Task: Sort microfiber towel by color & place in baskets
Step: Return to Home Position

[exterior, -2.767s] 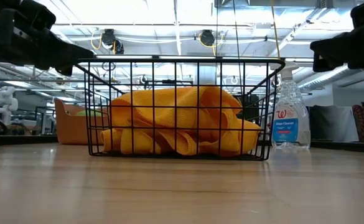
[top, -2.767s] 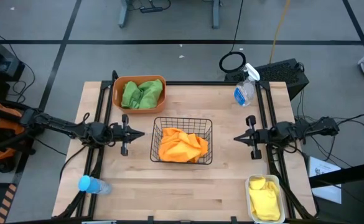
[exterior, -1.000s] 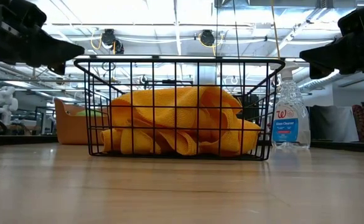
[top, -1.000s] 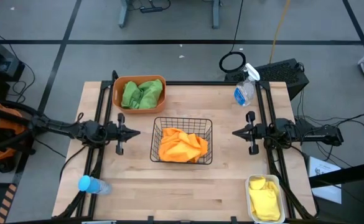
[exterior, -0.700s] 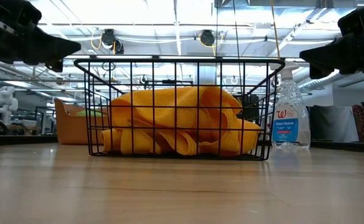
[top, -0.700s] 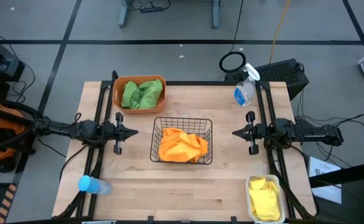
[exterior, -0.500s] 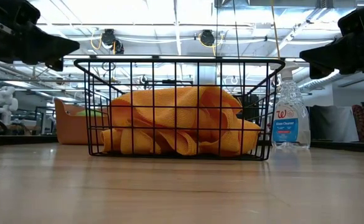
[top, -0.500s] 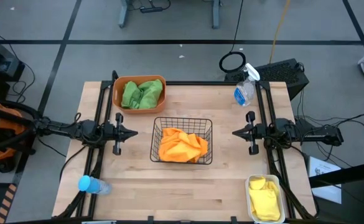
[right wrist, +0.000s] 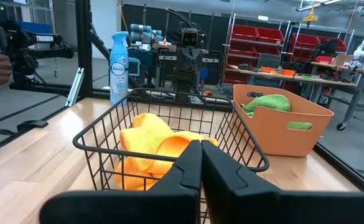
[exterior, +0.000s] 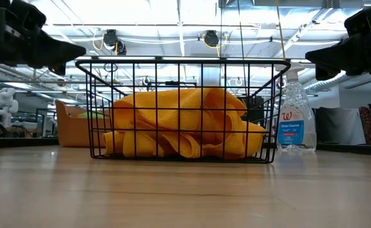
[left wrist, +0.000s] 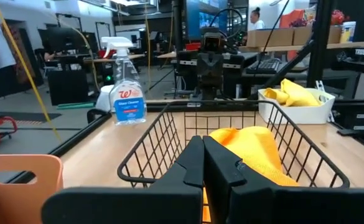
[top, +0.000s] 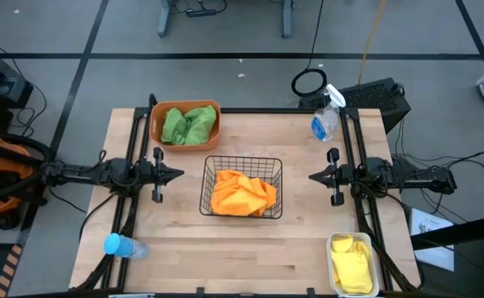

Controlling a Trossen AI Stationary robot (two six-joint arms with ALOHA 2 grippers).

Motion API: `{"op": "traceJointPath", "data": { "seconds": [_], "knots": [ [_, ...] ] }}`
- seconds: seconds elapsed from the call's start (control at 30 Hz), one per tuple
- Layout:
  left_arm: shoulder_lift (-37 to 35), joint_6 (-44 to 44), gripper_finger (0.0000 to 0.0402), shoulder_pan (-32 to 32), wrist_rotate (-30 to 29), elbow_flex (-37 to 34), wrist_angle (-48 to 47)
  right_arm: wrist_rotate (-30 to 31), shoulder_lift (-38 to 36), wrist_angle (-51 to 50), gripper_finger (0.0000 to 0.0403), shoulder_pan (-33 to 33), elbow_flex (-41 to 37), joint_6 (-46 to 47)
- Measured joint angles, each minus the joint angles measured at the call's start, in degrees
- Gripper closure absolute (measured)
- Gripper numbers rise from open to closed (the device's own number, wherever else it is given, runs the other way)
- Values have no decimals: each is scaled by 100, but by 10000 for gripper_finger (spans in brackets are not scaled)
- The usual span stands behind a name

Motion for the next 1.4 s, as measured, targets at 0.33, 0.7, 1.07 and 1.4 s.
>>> {"op": "traceJointPath", "data": {
  "seconds": [0.33,0.7,1.07,1.4],
  "knots": [
    [4,-302,401,220,688,0,-124,0,0,0,403,0,0,0],
    [25,-309,376,220,642,0,-25,0,0,0,403,0,0,0],
    [26,-309,373,220,635,0,17,0,0,0,403,1,0,0],
    [28,-309,373,220,633,0,29,0,0,0,403,1,0,-1]
  ]
}}
